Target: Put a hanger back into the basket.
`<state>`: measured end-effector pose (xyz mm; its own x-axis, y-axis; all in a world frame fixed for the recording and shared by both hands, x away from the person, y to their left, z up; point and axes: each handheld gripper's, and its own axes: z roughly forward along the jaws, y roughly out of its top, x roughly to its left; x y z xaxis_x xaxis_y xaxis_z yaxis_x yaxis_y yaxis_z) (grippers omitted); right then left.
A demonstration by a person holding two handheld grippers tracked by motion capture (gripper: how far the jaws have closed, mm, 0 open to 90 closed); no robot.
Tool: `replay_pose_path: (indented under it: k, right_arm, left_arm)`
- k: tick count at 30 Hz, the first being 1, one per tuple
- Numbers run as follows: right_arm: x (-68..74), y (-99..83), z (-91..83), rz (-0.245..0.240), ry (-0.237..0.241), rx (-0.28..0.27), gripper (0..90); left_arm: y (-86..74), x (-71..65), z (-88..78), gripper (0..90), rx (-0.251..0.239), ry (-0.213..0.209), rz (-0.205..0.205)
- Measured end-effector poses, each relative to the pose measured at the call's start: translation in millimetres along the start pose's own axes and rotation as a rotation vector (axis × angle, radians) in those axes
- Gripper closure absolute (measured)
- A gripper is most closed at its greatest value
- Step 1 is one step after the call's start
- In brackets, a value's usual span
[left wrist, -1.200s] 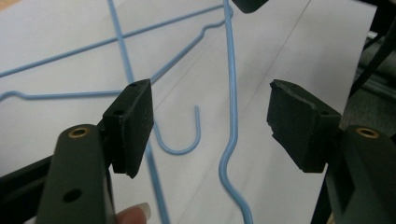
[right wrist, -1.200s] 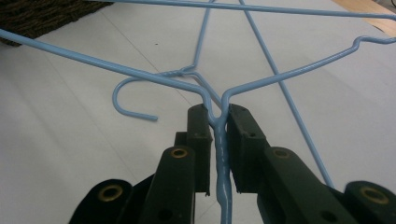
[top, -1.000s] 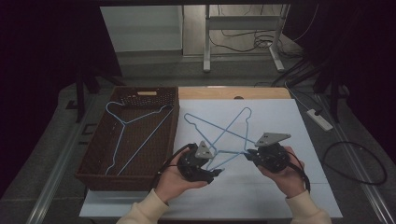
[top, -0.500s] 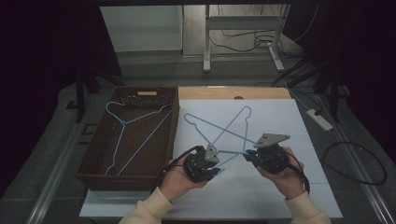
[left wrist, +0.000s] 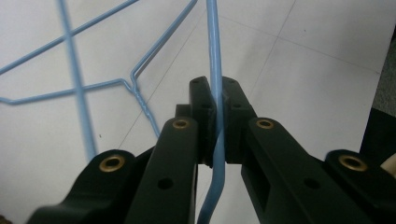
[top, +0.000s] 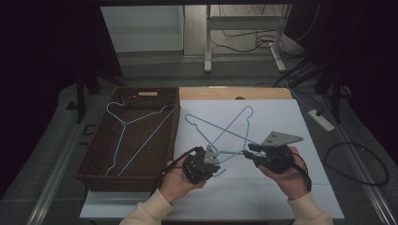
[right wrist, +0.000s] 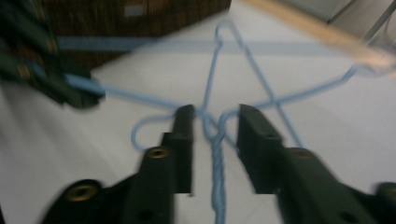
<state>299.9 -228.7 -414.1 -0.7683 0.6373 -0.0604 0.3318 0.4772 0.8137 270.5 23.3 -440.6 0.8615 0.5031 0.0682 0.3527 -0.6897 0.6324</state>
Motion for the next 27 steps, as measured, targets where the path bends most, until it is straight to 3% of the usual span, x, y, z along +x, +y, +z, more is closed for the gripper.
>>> replay_pose_path:
  k: [2, 4, 5, 11, 16, 20, 22, 27]
  right_arm:
    - [-2.5, 3.7, -10.0, 0.032, -0.017, -0.103, 50.9]
    - [-3.8, 4.6, -13.6, 0.043, -0.023, -0.129, 48.6]
    - [-7.0, 5.4, -20.9, 0.066, -0.020, -0.187, 46.0]
    - [-15.2, 4.0, -36.4, 0.096, -0.022, -0.257, 40.2]
    - [-21.2, -5.8, -44.1, 0.114, -0.030, -0.266, 36.8]
    - [-27.0, -21.7, -46.2, 0.128, -0.054, -0.225, 36.2]
    - [-28.5, -24.7, -46.3, 0.132, -0.054, -0.219, 36.1]
    - [-32.2, -37.9, -43.2, 0.121, -0.038, -0.183, 36.1]
  left_arm:
    - [-1.3, 0.2, 1.1, 86.2, 0.001, -0.002, -0.010]
    - [-2.8, 1.7, 1.5, 86.3, -0.005, -0.002, -0.029]
    - [-3.9, 3.7, 1.4, 86.3, -0.008, -0.005, -0.042]
    - [-5.6, 8.8, -3.4, 86.3, -0.026, 0.005, -0.072]
    - [-6.9, 13.7, -13.1, 86.4, -0.066, 0.012, -0.113]
    - [-9.6, 20.6, -25.0, 86.4, -0.098, 0.015, -0.151]
    - [-10.2, 22.0, -28.4, 86.3, -0.104, 0.016, -0.155]
    - [-13.5, 28.2, -48.0, 86.4, -0.174, 0.009, -0.183]
